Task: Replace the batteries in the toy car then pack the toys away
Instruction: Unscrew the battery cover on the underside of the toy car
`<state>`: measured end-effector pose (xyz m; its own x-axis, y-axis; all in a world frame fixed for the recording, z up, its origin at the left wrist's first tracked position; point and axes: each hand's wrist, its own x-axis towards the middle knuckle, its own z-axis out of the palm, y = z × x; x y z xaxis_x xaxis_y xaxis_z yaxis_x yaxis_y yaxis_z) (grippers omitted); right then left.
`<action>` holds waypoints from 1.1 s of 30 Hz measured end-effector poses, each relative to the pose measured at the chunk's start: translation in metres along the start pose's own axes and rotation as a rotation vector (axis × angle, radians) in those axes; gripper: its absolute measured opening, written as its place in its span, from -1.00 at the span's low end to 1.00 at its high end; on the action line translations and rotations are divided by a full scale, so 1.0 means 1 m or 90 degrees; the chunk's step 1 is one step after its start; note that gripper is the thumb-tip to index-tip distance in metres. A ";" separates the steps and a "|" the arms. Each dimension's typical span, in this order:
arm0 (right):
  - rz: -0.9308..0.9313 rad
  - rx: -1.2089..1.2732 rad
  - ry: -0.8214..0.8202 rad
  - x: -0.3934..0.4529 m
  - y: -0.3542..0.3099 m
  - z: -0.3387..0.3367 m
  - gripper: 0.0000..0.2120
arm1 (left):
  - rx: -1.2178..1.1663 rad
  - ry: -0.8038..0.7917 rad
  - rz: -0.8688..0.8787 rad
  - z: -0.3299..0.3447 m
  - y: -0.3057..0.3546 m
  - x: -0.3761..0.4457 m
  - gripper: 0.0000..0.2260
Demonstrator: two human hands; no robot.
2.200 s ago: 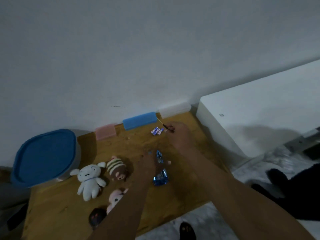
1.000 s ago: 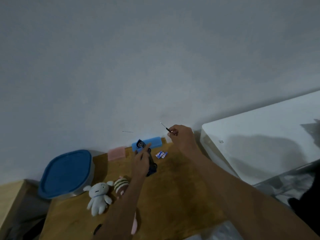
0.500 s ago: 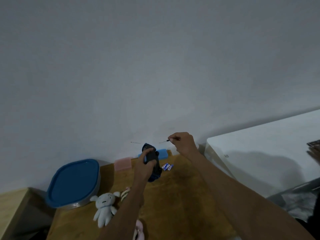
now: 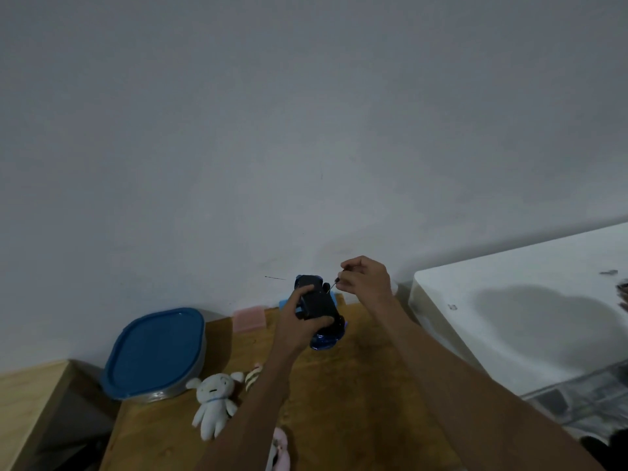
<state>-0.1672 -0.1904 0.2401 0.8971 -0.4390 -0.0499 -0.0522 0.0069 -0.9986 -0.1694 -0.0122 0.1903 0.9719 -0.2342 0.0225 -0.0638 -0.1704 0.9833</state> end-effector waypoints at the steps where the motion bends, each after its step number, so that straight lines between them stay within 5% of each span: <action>1: -0.003 0.010 -0.004 0.000 0.001 0.000 -0.87 | 0.013 -0.005 0.001 0.001 -0.001 0.000 -0.38; 6: -0.022 -0.007 -0.014 -0.001 0.005 0.001 -0.88 | 0.109 -0.033 -0.002 0.004 -0.008 0.001 -0.36; 33: -0.117 -0.106 0.008 -0.002 0.015 0.009 -0.89 | -0.002 -0.044 -0.025 -0.002 -0.010 -0.004 -0.42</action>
<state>-0.1657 -0.1811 0.2251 0.8927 -0.4302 0.1341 0.0397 -0.2214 -0.9744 -0.1724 -0.0080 0.1803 0.9558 -0.2926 -0.0287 -0.0247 -0.1774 0.9838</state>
